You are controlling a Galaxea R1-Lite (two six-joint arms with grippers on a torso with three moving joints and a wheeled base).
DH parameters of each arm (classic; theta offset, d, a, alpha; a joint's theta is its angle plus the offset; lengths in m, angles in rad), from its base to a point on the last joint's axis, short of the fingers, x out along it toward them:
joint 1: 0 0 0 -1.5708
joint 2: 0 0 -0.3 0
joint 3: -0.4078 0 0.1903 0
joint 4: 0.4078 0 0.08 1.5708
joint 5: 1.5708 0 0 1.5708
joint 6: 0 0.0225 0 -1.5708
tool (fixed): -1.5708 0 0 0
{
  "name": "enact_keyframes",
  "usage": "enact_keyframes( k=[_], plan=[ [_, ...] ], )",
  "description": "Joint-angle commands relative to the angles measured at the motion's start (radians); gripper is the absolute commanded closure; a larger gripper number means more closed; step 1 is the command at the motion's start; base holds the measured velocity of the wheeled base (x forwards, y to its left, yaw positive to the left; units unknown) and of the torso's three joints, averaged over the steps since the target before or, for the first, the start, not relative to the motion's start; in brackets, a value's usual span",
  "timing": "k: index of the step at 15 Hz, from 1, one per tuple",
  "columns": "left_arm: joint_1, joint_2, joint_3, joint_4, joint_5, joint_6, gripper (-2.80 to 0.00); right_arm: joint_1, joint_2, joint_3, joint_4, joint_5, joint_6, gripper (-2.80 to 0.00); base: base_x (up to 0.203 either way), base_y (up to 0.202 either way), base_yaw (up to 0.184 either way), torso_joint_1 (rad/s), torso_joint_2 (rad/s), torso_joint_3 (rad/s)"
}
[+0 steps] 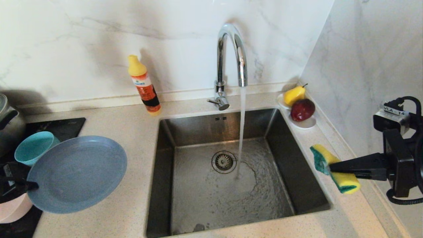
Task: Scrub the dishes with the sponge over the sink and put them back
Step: Wash the plate
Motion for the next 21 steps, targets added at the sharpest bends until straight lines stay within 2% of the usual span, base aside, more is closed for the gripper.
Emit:
enact_keyframes(
  k=[1, 3, 4, 6, 8, 9, 12, 14, 16, 19, 21],
  plan=[
    [-0.002, -0.136, 0.005, 0.134, -0.006, 0.153, 0.0, -0.001, -0.008, 0.002, 0.003, 0.004, 0.005, 0.0, 0.0, 0.0, 0.0, 0.0, 0.0, 0.0],
    [-0.013, -0.179, 0.049, 0.185, -0.012, 0.269, 0.0, -0.004, -0.015, 0.008, 0.005, 0.004, 0.007, 0.0, 0.0, 0.0, 0.0, 0.0, 0.0, 0.0],
    [-0.042, -0.19, 0.072, 0.189, -0.018, 0.307, 0.0, -0.004, -0.018, 0.009, 0.006, 0.004, 0.007, 0.0, 0.0, 0.0, 0.0, 0.0, 0.0, 0.0],
    [-0.141, -0.195, 0.101, 0.185, -0.024, 0.33, 0.0, -0.006, -0.023, 0.009, 0.007, 0.004, 0.008, 0.0, 0.0, 0.0, 0.0, 0.0, 0.0, 0.0],
    [-0.267, -0.159, 0.105, 0.169, -0.026, 0.303, 0.0, -0.013, -0.027, 0.012, 0.006, 0.005, 0.007, 0.0, 0.0, 0.0, 0.0, 0.0, 0.0, 0.0],
    [-0.335, -0.119, 0.098, 0.137, -0.026, 0.262, 0.0, -0.015, -0.034, 0.015, 0.006, 0.005, 0.007, 0.0, 0.0, 0.0, 0.0, 0.0, 0.0, 0.0],
    [-0.529, -0.008, 0.036, -0.016, -0.01, 0.088, 0.0, -0.015, -0.048, 0.021, 0.005, 0.005, 0.007, 0.0, 0.0, 0.0, 0.0, 0.0, 0.0, 0.0],
    [-0.663, 0.059, -0.031, -0.056, 0.038, 0.003, 0.0, -0.016, -0.061, 0.023, 0.005, 0.004, 0.009, 0.0, 0.0, 0.0, 0.0, 0.0, 0.0, 0.0],
    [-0.796, 0.167, -0.092, -0.102, 0.13, -0.083, 0.0, -0.016, -0.084, 0.03, 0.009, 0.004, 0.011, 0.0, 0.0, 0.0, 0.0, 0.0, 0.0, 0.0],
    [-0.98, 0.329, -0.145, -0.28, 0.292, -0.227, 0.0, -0.022, -0.131, 0.034, 0.012, 0.003, 0.013, 0.0, 0.0, 0.0, 0.0, 0.0, 0.0, 0.0],
    [-1.058, 0.407, -0.169, -0.372, 0.335, -0.287, 0.0, -0.022, -0.145, 0.031, 0.008, 0.0, 0.048, 0.0, 0.0, 0.0, 0.0, 0.0, 0.0, 0.0]
  ],
)
